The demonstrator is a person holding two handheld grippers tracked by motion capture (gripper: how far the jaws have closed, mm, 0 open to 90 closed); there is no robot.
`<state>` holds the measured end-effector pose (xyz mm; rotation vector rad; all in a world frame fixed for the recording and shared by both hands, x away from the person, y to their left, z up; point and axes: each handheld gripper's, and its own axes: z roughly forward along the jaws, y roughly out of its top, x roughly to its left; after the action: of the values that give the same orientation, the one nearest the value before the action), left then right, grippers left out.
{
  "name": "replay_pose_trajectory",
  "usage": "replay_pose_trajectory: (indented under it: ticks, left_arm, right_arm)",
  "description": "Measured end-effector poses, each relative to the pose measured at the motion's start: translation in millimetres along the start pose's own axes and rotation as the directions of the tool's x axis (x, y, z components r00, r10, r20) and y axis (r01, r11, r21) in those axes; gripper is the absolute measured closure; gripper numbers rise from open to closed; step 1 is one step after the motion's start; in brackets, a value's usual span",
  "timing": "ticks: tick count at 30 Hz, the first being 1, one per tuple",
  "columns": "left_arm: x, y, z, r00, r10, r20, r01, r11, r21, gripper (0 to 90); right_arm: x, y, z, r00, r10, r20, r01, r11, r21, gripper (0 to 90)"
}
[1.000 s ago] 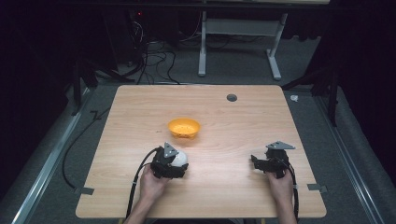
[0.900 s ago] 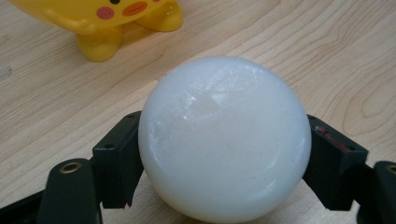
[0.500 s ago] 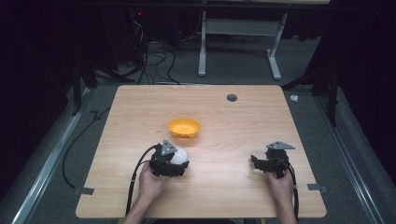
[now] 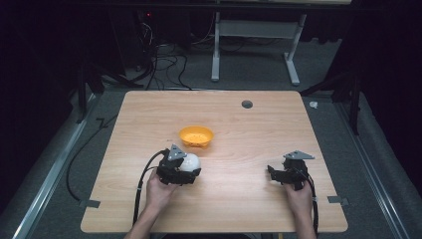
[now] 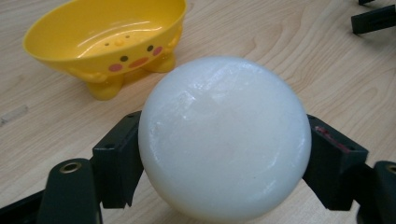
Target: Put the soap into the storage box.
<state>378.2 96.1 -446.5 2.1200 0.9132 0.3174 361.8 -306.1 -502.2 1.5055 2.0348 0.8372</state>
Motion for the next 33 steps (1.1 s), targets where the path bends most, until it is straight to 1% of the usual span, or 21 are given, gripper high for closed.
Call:
replay_pose_trajectory:
  ticks: [3,5,9,11,13,17,23,24,25,26,31,33]
  left_arm:
    - [1.7,4.4,-1.6,1.0000,0.005,-0.002,-0.005,1.0000,-0.005,24.4]
    - [3.7,7.1,-2.8,1.0000,-0.006,0.002,0.006,0.9998,-0.017,24.4]
    - [7.5,13.1,-3.5,0.9999,-0.008,-0.012,0.008,0.9998,-0.020,24.4]
    - [8.8,16.5,-3.6,0.9998,-0.006,-0.017,0.006,0.9997,-0.024,24.5]
    - [9.5,20.2,-3.8,0.9996,0.005,-0.027,-0.005,0.9997,-0.022,24.4]
    - [11.9,26.9,-3.9,0.9994,0.012,-0.031,-0.013,0.9994,-0.033,24.4]
    - [16.1,35.9,-2.9,0.9994,0.010,-0.032,-0.011,0.9993,-0.034,24.4]
    - [17.6,37.4,-3.2,0.9994,0.008,-0.034,-0.009,0.9991,-0.042,24.4]
    - [18.4,38.3,-2.7,0.9997,-0.001,-0.024,0.000,0.9992,-0.041,24.5]
    - [19.0,39.7,-2.3,0.9997,-0.006,-0.025,0.005,0.9992,-0.040,24.4]
    - [21.8,46.9,-1.1,0.9994,0.001,-0.034,-0.002,0.9993,-0.037,24.4]
    - [23.5,49.1,-0.5,0.9995,-0.006,-0.032,0.005,0.9992,-0.040,24.4]
  right_arm:
    - [0.0,0.0,0.0,1.0000,0.000,0.000,0.000,1.000,0.000,20.1]
    - [0.0,0.0,0.0,1.0000,0.000,0.000,0.000,1.000,0.000,20.1]
    - [0.2,0.0,-0.1,1.0000,0.003,0.000,-0.003,1.000,0.001,20.2]
    - [0.1,0.0,-0.1,1.0000,0.003,-0.001,-0.003,1.000,0.001,20.2]
    - [0.1,0.0,-0.1,1.0000,0.003,-0.001,-0.003,1.000,0.001,20.2]
    - [0.0,0.1,-0.2,1.0000,0.003,-0.002,-0.003,1.000,0.002,20.2]
    - [0.0,0.0,-0.1,1.0000,0.003,-0.002,-0.003,1.000,0.000,20.2]
    - [0.0,0.0,-0.1,1.0000,0.003,-0.001,-0.003,1.000,0.000,20.2]
    - [0.0,0.0,-0.1,1.0000,0.003,-0.002,-0.003,1.000,0.000,20.2]
    - [0.0,0.0,-0.1,1.0000,0.004,-0.002,-0.004,1.000,0.000,20.2]
    - [0.0,0.0,-0.1,1.0000,0.003,-0.002,-0.003,1.000,0.000,20.2]
    - [0.0,0.0,-0.1,1.0000,0.003,-0.002,-0.003,1.000,0.000,20.1]
